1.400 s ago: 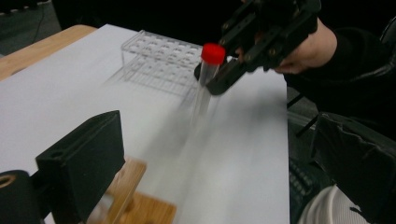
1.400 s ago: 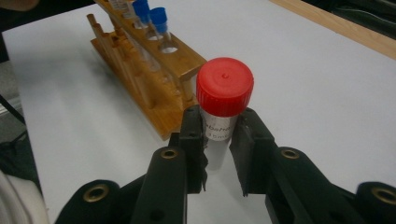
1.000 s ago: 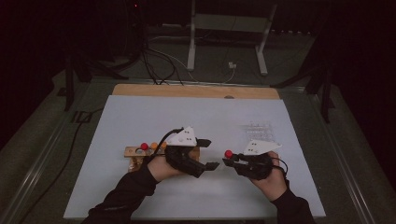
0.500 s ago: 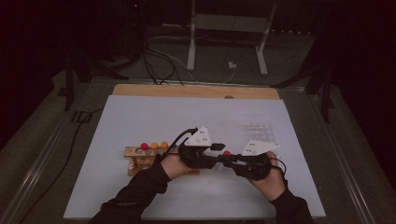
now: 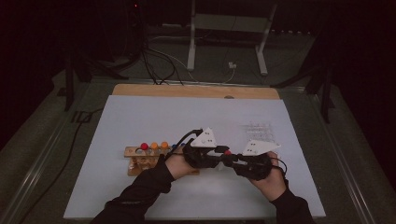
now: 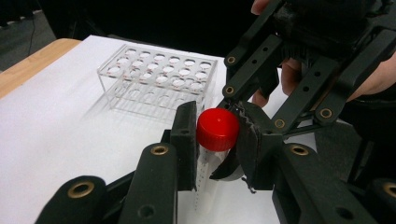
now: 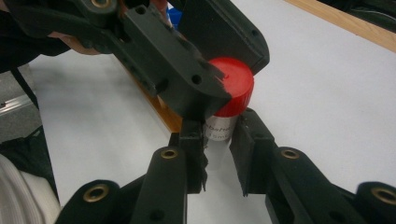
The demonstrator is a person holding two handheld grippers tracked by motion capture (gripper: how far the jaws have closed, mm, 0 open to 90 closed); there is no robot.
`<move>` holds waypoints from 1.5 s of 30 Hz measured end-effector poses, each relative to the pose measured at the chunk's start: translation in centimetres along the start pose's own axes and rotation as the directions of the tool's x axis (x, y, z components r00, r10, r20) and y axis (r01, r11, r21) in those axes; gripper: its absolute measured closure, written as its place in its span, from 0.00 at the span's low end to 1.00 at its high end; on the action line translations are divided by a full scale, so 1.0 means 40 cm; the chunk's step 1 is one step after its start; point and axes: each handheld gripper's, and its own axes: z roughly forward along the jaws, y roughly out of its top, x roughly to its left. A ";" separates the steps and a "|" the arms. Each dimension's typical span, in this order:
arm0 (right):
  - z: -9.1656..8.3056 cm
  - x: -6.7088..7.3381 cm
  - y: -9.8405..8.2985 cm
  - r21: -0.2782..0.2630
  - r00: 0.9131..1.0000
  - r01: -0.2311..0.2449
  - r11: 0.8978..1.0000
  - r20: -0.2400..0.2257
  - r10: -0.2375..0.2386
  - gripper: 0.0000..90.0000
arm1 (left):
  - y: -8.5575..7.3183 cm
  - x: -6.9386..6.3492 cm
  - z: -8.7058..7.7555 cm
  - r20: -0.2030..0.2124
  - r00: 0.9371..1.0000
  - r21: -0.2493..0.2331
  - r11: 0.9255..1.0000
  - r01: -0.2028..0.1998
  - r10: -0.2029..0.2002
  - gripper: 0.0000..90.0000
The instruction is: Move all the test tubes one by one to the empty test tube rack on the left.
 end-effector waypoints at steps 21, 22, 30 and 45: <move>-0.005 -0.016 -0.012 -0.035 0.998 -0.058 0.998 0.005 0.058 0.32 | 0.031 0.012 -0.077 -0.057 0.998 -0.050 0.999 -0.006 0.003 0.80; -0.004 -0.018 -0.011 -0.035 0.998 -0.063 0.997 -0.001 0.063 0.28 | 0.034 0.013 -0.086 -0.057 0.998 -0.053 0.999 -0.005 0.002 0.80; -0.006 -0.032 -0.015 -0.051 0.994 -0.098 0.994 -0.045 0.096 0.13 | 0.059 0.024 -0.192 -0.123 0.992 -0.085 0.996 -0.010 0.000 0.80; -0.018 -0.040 -0.020 -0.072 0.993 -0.109 0.991 -0.050 0.106 0.00 | 0.014 0.050 -0.432 -0.338 0.940 -0.113 0.994 0.012 -0.050 0.80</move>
